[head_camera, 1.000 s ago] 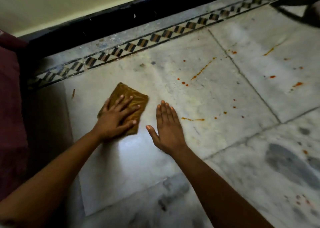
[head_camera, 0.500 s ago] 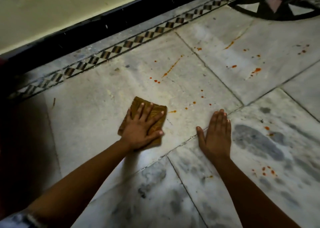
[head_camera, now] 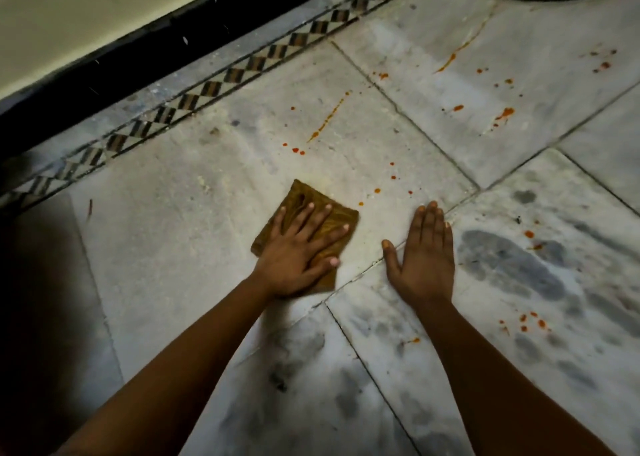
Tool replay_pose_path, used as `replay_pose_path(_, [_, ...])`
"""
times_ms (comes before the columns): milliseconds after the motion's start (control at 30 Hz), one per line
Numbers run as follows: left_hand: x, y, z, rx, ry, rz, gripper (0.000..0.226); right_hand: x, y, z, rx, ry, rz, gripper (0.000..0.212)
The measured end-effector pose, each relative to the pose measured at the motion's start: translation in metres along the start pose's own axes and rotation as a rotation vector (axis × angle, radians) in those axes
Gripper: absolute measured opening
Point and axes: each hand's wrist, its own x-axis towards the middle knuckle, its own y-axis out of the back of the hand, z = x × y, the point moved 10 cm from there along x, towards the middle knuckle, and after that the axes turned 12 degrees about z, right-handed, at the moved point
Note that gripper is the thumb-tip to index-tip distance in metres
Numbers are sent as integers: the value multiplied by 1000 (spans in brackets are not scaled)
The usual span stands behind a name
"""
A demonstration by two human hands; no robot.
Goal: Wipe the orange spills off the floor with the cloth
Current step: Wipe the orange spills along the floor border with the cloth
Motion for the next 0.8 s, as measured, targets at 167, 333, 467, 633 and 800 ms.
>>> replay_pose_path(167, [52, -4, -29, 1, 212, -63, 62, 1, 1, 1, 9, -9, 8, 80])
replay_pose_path(333, [116, -16, -2, -10, 261, -157, 58, 1, 4, -1, 32, -10, -21, 78])
replay_pose_path(467, [73, -14, 23, 9, 117, -166, 62, 6, 11, 6, 46, -43, 5, 73])
replay_pose_path(633, [61, -9, 15, 38, 84, -102, 70, 6, 6, 26, -25, -91, 23, 73])
replay_pose_path(800, [160, -20, 24, 8, 154, -51, 61, 6, 10, 23, -33, -89, 41, 73])
